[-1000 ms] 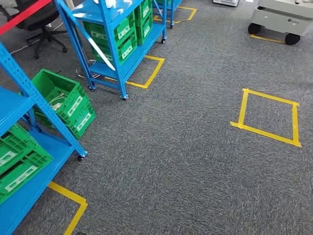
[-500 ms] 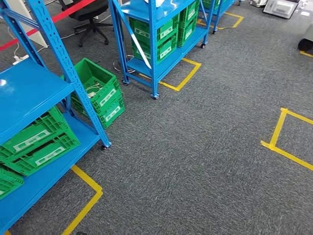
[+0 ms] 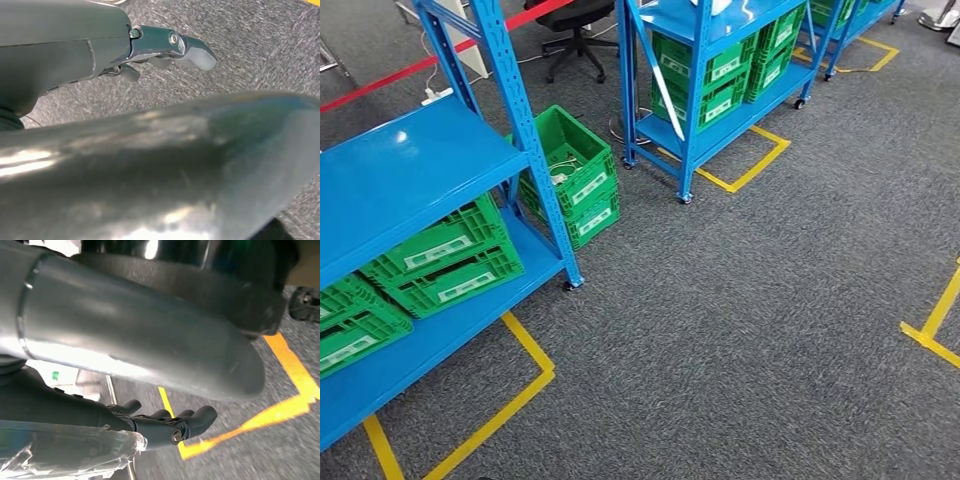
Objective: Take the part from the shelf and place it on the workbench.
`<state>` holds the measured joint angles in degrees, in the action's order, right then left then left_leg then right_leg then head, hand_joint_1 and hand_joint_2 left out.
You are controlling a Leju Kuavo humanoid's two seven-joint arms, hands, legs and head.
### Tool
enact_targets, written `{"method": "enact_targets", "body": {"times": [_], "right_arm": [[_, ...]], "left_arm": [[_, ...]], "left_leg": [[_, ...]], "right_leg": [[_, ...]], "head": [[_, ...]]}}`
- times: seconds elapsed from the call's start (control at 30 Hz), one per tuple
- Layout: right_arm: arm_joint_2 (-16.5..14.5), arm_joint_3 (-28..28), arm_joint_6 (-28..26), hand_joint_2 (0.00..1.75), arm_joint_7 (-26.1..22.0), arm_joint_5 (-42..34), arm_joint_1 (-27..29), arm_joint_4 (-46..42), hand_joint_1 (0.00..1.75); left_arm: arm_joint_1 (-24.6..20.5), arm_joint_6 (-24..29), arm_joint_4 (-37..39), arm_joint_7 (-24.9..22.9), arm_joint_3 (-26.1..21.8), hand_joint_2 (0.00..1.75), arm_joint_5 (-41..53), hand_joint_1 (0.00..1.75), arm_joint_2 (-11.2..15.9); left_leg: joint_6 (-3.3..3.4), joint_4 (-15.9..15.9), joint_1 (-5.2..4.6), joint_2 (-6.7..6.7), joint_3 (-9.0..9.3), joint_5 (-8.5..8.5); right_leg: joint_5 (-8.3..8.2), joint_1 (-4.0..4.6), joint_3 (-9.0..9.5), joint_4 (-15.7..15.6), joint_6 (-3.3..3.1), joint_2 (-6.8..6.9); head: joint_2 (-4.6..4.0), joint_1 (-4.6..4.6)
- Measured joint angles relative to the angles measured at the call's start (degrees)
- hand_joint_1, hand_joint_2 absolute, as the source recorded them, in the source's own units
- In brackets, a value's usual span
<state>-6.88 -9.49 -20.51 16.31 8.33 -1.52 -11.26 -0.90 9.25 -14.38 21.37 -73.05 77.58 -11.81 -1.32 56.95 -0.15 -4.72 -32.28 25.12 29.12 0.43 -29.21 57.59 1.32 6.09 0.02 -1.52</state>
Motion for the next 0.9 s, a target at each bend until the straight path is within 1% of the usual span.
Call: {"method": "enact_targets", "body": {"times": [0.03, 0.07, 0.1, 0.13, 0.17, 0.2, 0.23, 0.27, 0.3, 0.33, 0.37, 0.4, 0.43, 0.47, 0.5, 0.53, 0.57, 0.6, 0.63, 0.67, 0.7, 0.73, 0.77, 0.8, 0.83, 0.87, 0.9], "right_arm": [[0.00, 0.00, 0.02, 0.00, 0.00, 0.00, -0.06, 0.00, 0.00], [0.00, 0.00, 0.03, 0.00, 0.03, -0.01, -0.16, -0.01, 0.00], [0.00, 0.01, 0.04, 0.00, 0.07, -0.01, -0.26, -0.01, 0.00], [0.00, 0.01, 0.05, 0.00, 0.10, -0.02, -0.31, -0.02, 0.00], [0.01, 0.02, 0.05, 0.00, 0.10, -0.03, -0.30, -0.02, 0.00], [0.01, 0.03, 0.05, 0.00, 0.06, -0.05, -0.26, -0.02, 0.00], [0.02, 0.03, 0.05, 0.00, 0.02, -0.07, -0.20, -0.01, 0.00], [0.02, 0.04, 0.05, 0.00, -0.02, -0.08, -0.15, -0.01, 0.00], [0.02, 0.07, 0.05, 0.00, -0.02, -0.09, -0.14, 0.00, 0.00], [0.02, 0.10, 0.05, 0.00, -0.02, -0.09, -0.13, 0.00, 0.00], [0.02, 0.18, 0.05, 0.00, -0.01, -0.09, -0.13, 0.00, 0.00], [0.02, 0.26, 0.05, 0.00, -0.01, -0.09, -0.13, 0.00, 0.00], [0.02, 0.33, 0.05, 0.00, 0.00, -0.10, -0.11, 0.01, 0.00], [0.02, 0.39, 0.05, 0.00, -0.05, -0.10, -0.10, 0.02, 0.00], [0.02, 0.42, 0.05, 0.00, -0.20, -0.11, -0.11, 0.03, 0.00], [0.02, 0.43, 0.05, 0.00, -0.34, -0.11, -0.17, 0.04, 0.00], [0.02, 0.45, 0.05, 0.00, -0.48, -0.11, -0.25, 0.03, 0.00], [0.00, 0.48, 0.05, 0.00, -0.47, -0.11, -0.32, 0.02, 0.00], [-0.02, 0.50, 0.05, 0.00, -0.27, -0.12, -0.36, 0.01, 0.00], [-0.04, 0.52, 0.05, 0.00, -0.10, -0.13, -0.33, 0.01, 0.00], [-0.06, 0.55, 0.05, 0.00, 0.07, -0.13, -0.24, 0.00, 0.00], [-0.06, 0.56, 0.05, 0.00, 0.14, -0.13, -0.13, 0.01, 0.00], [-0.05, 0.58, 0.05, 0.00, 0.14, -0.13, -0.01, 0.01, 0.00], [-0.05, 0.60, 0.05, 0.00, 0.14, -0.14, 0.07, 0.02, 0.00], [-0.04, 0.61, 0.05, 0.00, 0.15, -0.14, 0.09, 0.02, 0.00], [-0.04, 0.61, 0.05, 0.00, 0.15, -0.15, 0.06, 0.02, 0.00], [-0.05, 0.62, 0.05, 0.00, 0.15, -0.15, 0.01, 0.01, 0.00]], "left_arm": [[-0.07, -0.04, 0.01, -0.04, 0.00, 0.00, -0.05, 0.00, -0.01], [-0.07, -0.07, 0.02, -0.09, 0.00, 0.00, -0.10, 0.00, 0.01], [-0.01, -0.08, 0.03, -0.16, 0.00, 0.00, -0.13, 0.00, 0.01], [0.02, -0.09, 0.05, -0.22, -0.01, 0.00, -0.13, 0.00, 0.01], [0.00, -0.10, 0.06, -0.26, -0.01, 0.00, -0.14, 0.00, -0.01], [-0.04, -0.10, 0.07, -0.27, -0.02, 0.00, -0.14, 0.00, -0.02], [-0.10, -0.10, 0.07, -0.28, -0.02, 0.00, -0.14, 0.00, -0.03], [-0.12, -0.09, 0.07, -0.28, -0.02, 0.00, -0.14, 0.00, -0.04], [-0.09, -0.08, 0.07, -0.28, -0.03, 0.00, -0.14, 0.00, -0.04], [-0.05, -0.07, 0.07, -0.28, -0.03, 0.00, -0.14, 0.00, -0.04], [-0.01, -0.07, 0.07, -0.29, -0.04, 0.00, -0.14, 0.00, -0.04], [-0.01, -0.07, 0.08, -0.29, -0.04, 0.00, -0.14, 0.00, -0.04], [-0.04, -0.07, 0.08, -0.29, -0.04, 0.00, -0.14, 0.00, -0.04], [-0.09, -0.07, 0.09, -0.29, -0.04, 0.00, -0.14, 0.00, -0.03], [-0.09, -0.07, 0.09, -0.29, -0.04, 0.00, -0.14, 0.00, -0.02], [-0.02, -0.07, 0.09, -0.30, -0.04, 0.00, -0.14, 0.00, -0.01], [0.08, -0.07, 0.09, -0.30, -0.04, 0.00, -0.14, 0.00, 0.00], [0.19, -0.06, 0.09, -0.30, -0.04, 0.00, -0.14, 0.00, 0.01], [0.26, -0.05, 0.09, -0.30, -0.04, 0.00, -0.14, 0.00, 0.02], [0.23, -0.05, 0.09, -0.30, -0.04, 0.00, -0.14, 0.00, 0.03], [0.14, -0.04, 0.09, -0.30, -0.04, 0.00, -0.14, 0.00, 0.03], [0.03, -0.04, 0.09, -0.30, -0.04, 0.00, -0.13, 0.00, 0.02], [-0.05, -0.04, 0.09, -0.30, -0.04, 0.00, -0.12, 0.00, 0.01], [-0.06, -0.04, 0.10, -0.31, -0.04, 0.00, -0.11, 0.00, -0.02], [0.02, -0.04, 0.10, -0.32, -0.04, 0.00, -0.09, 0.00, -0.04], [0.11, -0.04, 0.11, -0.33, -0.04, 0.00, -0.07, 0.00, -0.05], [0.18, -0.04, 0.11, -0.34, -0.04, 0.00, -0.02, 0.00, -0.05]], "left_leg": [[0.32, -0.31, -0.14, 0.33, 0.01, 0.20], [0.64, -0.31, -0.07, 1.14, -0.06, 0.18], [0.93, -0.39, 0.03, 1.86, -0.06, 0.11], [1.28, -0.47, 0.17, 2.58, -0.05, -0.01], [1.62, -0.55, 0.35, 3.28, -0.05, -0.18], [1.86, -0.56, 0.46, 4.00, -0.10, -0.29], [2.03, -0.55, 0.49, 4.75, -0.18, -0.35], [2.09, -0.53, 0.49, 5.57, -0.23, -0.39], [2.10, -0.52, 0.50, 6.43, -0.24, -0.40], [2.09, -0.50, 0.53, 7.29, -0.19, -0.40], [2.03, -0.48, 0.60, 8.19, -0.12, -0.41], [1.88, -0.44, 0.69, 9.09, -0.06, -0.41], [1.62, -0.32, 0.70, 9.91, -0.10, -0.41], [1.30, -0.18, 0.72, 10.66, -0.23, -0.45], [0.94, -0.15, 0.74, 11.26, -0.44, -0.53], [0.53, -0.18, 0.80, 11.85, -0.66, -0.70], [0.16, -0.31, 0.94, 12.45, -0.86, -0.92], [-0.17, -0.33, 1.01, 12.50, -1.02, -0.97], [-0.44, 0.24, 0.95, 11.62, -1.38, -0.54], [-0.65, 1.88, 0.83, 10.14, -2.20, 0.61], [-0.81, 4.84, 0.70, 8.25, -3.58, 2.43], [-0.97, 8.81, 0.62, 6.67, -5.45, 4.54], [-1.10, 12.81, 0.64, 5.88, -7.29, 6.31], [-1.17, 15.60, 0.66, 5.51, -8.49, 7.18], [-1.19, 16.33, 0.67, 5.35, -8.66, 6.92], [-1.13, 14.75, 0.67, 5.17, -7.65, 5.64], [-0.99, 11.20, 0.64, 4.62, -5.61, 3.71]], "right_leg": [[0.20, 0.15, 0.14, -0.08, 0.23, 0.63], [0.33, 0.13, 0.49, -0.23, 0.46, 1.26], [0.66, 0.06, 0.68, -0.03, 0.80, 0.84], [1.43, -0.05, 0.48, 0.95, 1.13, -0.40], [2.82, -0.17, -0.44, 3.25, 1.44, -2.17], [4.70, -0.26, -2.19, 6.89, 1.66, -4.16], [6.65, -0.30, -4.29, 11.23, 1.72, -5.28], [8.04, -0.33, -6.36, 15.19, 1.74, -5.76], [8.33, -0.35, -7.76, 17.49, 1.72, -5.91], [7.41, -0.39, -8.11, 17.48, 1.67, -5.98], [5.38, -0.46, -7.29, 14.99, 1.62, -6.21], [2.83, -0.62, -5.63, 10.85, 1.61, -6.97], [0.90, -0.82, -3.88, 6.58, 1.63, -8.45], [-0.41, -1.03, -2.55, 3.24, 1.58, -9.76], [-0.88, -1.12, -1.76, 1.41, 1.45, -10.75], [-0.80, -1.08, -1.51, 0.91, 1.18, -11.08], [-0.94, -1.02, -1.44, 0.88, 0.81, -10.49], [-1.10, -0.99, -1.30, 0.83, 0.44, -9.78], [-1.26, -1.03, -1.26, 0.75, 0.04, -9.05], [-1.36, -1.10, -1.27, 0.64, -0.30, -8.21], [-1.39, -1.09, -1.31, 0.58, -0.56, -7.31], [-1.35, -0.99, -1.39, 0.57, -0.75, -6.40], [-1.30, -0.90, -1.46, 0.58, -0.85, -5.43], [-1.26, -0.82, -1.49, 0.58, -0.91, -4.46], [-1.23, -0.79, -1.49, 0.58, -0.94, -3.59], [-1.19, -0.77, -1.43, 0.58, -0.93, -2.83], [-1.14, -0.77, -1.32, 0.58, -0.87, -2.13]], "head": [[0.00, 0.05], [0.00, 0.12], [0.00, 0.17], [0.00, 0.27], [0.00, 0.39], [0.00, 0.55], [0.00, 0.62], [0.00, 0.66], [0.00, 0.66], [0.00, 0.66], [0.00, 0.67], [0.00, 0.68], [0.00, 0.73], [0.00, 0.73], [0.00, 0.75], [0.00, 0.77], [0.00, 0.74], [0.00, 0.77], [0.00, 0.60], [0.00, 0.39], [0.00, 0.19], [0.00, -0.02], [0.00, -0.05], [0.00, -0.05], [0.00, -0.05], [0.00, -0.06], [0.00, -0.07]]}}
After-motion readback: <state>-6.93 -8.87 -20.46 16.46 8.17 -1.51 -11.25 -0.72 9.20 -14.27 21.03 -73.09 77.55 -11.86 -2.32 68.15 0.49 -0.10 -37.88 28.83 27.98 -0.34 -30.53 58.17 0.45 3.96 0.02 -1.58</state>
